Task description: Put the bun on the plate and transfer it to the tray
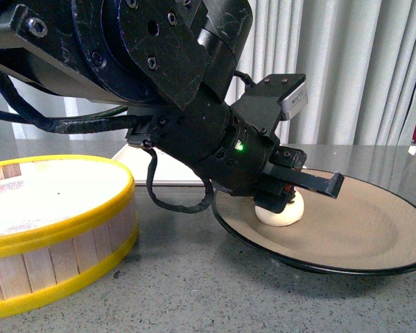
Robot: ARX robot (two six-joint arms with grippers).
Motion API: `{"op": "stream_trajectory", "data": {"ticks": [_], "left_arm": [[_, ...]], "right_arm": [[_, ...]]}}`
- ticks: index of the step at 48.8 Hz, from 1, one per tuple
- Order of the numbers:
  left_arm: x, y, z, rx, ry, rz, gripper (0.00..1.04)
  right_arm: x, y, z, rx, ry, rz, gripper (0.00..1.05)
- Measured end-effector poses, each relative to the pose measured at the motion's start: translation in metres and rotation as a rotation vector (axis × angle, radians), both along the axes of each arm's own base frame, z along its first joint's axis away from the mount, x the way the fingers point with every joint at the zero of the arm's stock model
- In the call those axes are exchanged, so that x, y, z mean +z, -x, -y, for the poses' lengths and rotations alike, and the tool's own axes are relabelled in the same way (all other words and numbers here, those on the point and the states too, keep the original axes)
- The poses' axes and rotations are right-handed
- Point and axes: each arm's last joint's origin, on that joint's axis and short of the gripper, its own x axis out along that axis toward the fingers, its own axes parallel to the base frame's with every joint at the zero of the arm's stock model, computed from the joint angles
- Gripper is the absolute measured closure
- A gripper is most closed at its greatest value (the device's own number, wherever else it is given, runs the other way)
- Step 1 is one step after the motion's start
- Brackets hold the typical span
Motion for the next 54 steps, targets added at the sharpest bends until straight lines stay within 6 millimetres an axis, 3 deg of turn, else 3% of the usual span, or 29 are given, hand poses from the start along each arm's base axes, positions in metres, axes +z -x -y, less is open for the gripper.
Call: {"op": "stream_trajectory", "data": {"ticks": [12, 25, 39, 49, 54], "left_arm": [[0.001, 0.0, -0.001, -0.001, 0.062, -0.048, 0.53], [0.017, 0.005, -0.005, 0.002, 0.153, -0.086, 0.05], [0.037, -0.005, -0.028, 0.145, 0.23, -0.02, 0.07], [0.047, -0.035, -0.098, 0.551, 0.257, 0.016, 0.07], [0.049, -0.041, -0.121, 0.665, 0.262, 0.015, 0.07]], "right_arm": [[0.0, 0.0, 0.0, 0.0, 0.0, 0.0, 0.08], [0.0, 0.0, 0.0, 0.0, 0.0, 0.0, 0.08], [0.0, 0.0, 0.0, 0.0, 0.0, 0.0, 0.08], [0.0, 0.0, 0.0, 0.0, 0.0, 0.0, 0.08], [0.0, 0.0, 0.0, 0.0, 0.0, 0.0, 0.08]]}}
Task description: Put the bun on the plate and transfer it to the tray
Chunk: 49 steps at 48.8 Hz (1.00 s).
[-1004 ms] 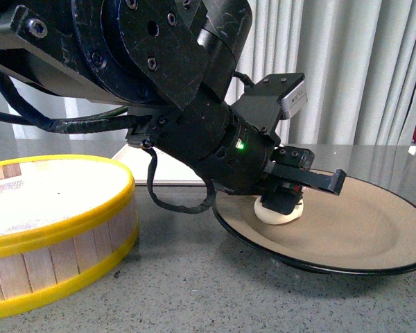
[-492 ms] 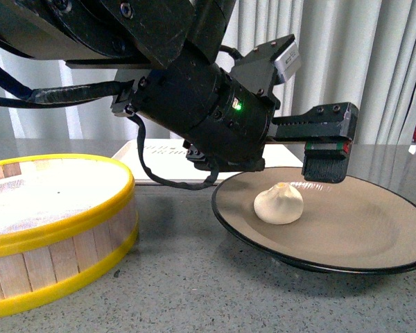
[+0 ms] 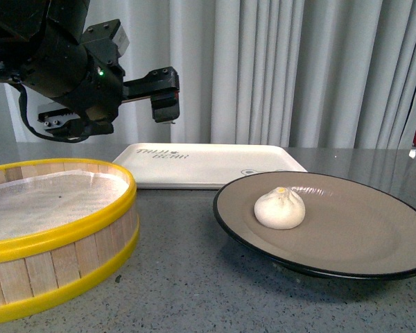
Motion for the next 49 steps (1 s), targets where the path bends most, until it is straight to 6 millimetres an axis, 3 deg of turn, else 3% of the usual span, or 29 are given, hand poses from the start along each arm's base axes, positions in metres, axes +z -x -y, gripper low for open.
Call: {"op": "stream_trajectory", "data": {"ticks": [11, 13, 16, 20, 27, 37, 49], "left_arm": [[0.001, 0.002, 0.005, -0.012, 0.014, 0.0, 0.07], [0.001, 0.003, 0.005, 0.046, -0.026, 0.087, 0.12], [-0.005, 0.019, -0.007, 0.159, -0.083, 0.285, 0.27], [-0.014, 0.05, -0.029, 0.196, -0.095, 0.398, 0.43], [-0.031, 0.087, -0.052, 0.218, -0.108, 0.433, 0.63], [-0.074, 0.137, -0.072, 0.189, -0.132, 0.383, 0.98], [-0.091, 0.177, -0.087, 0.204, -0.137, 0.387, 1.01]], "right_arm": [[0.0, 0.0, 0.0, 0.0, 0.0, 0.0, 0.08], [0.0, 0.0, 0.0, 0.0, 0.0, 0.0, 0.08], [0.0, 0.0, 0.0, 0.0, 0.0, 0.0, 0.08], [0.0, 0.0, 0.0, -0.002, 0.0, 0.0, 0.08], [0.0, 0.0, 0.0, 0.0, 0.0, 0.0, 0.08], [0.0, 0.0, 0.0, 0.0, 0.0, 0.0, 0.08], [0.0, 0.0, 0.0, 0.0, 0.0, 0.0, 0.08]]}}
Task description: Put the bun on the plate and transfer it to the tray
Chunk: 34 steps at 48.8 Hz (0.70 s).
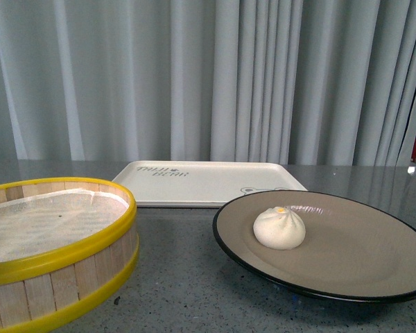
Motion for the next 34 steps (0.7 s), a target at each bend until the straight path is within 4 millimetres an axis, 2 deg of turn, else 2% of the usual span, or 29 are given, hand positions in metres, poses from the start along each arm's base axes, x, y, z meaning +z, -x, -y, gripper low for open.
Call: {"op": "stream_trajectory", "data": {"ticks": [11, 21, 34], "left_arm": [[-0.015, 0.033, -0.008, -0.007, 0.0, -0.005, 1.01], [-0.024, 0.055, -0.021, -0.003, 0.0, -0.004, 1.01], [-0.031, 0.076, -0.022, -0.002, 0.0, -0.005, 1.01]], "right_arm": [[0.0, 0.0, 0.0, 0.0, 0.0, 0.0, 0.08], [0.0, 0.0, 0.0, 0.0, 0.0, 0.0, 0.08], [0.0, 0.0, 0.0, 0.0, 0.0, 0.0, 0.08]]}}
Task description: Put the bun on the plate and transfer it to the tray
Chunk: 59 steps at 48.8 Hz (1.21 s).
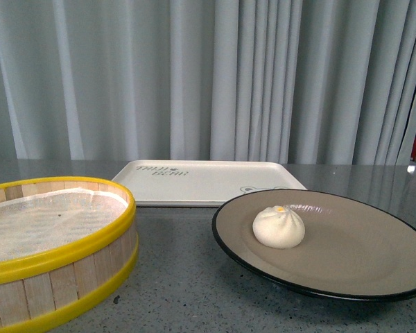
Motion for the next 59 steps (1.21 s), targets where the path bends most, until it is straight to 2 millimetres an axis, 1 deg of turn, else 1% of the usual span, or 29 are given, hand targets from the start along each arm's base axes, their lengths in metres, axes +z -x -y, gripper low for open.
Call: {"op": "stream_trajectory", "data": {"ticks": [5, 13, 23, 38, 59], "left_arm": [[-0.002, 0.008, 0.0, 0.0, 0.0, 0.0, 1.01], [-0.01, 0.015, 0.0, -0.002, 0.0, 0.005, 1.01], [-0.004, 0.026, 0.0, -0.002, 0.0, 0.027, 1.01], [-0.001, 0.039, 0.0, -0.002, 0.0, 0.037, 1.01], [0.0, 0.049, 0.0, -0.002, 0.0, 0.039, 1.01]], "right_arm": [[0.0, 0.0, 0.0, 0.0, 0.0, 0.0, 0.08], [0.0, 0.0, 0.0, 0.0, 0.0, 0.0, 0.08], [0.0, 0.0, 0.0, 0.0, 0.0, 0.0, 0.08], [0.0, 0.0, 0.0, 0.0, 0.0, 0.0, 0.08], [0.0, 0.0, 0.0, 0.0, 0.0, 0.0, 0.08]]}}
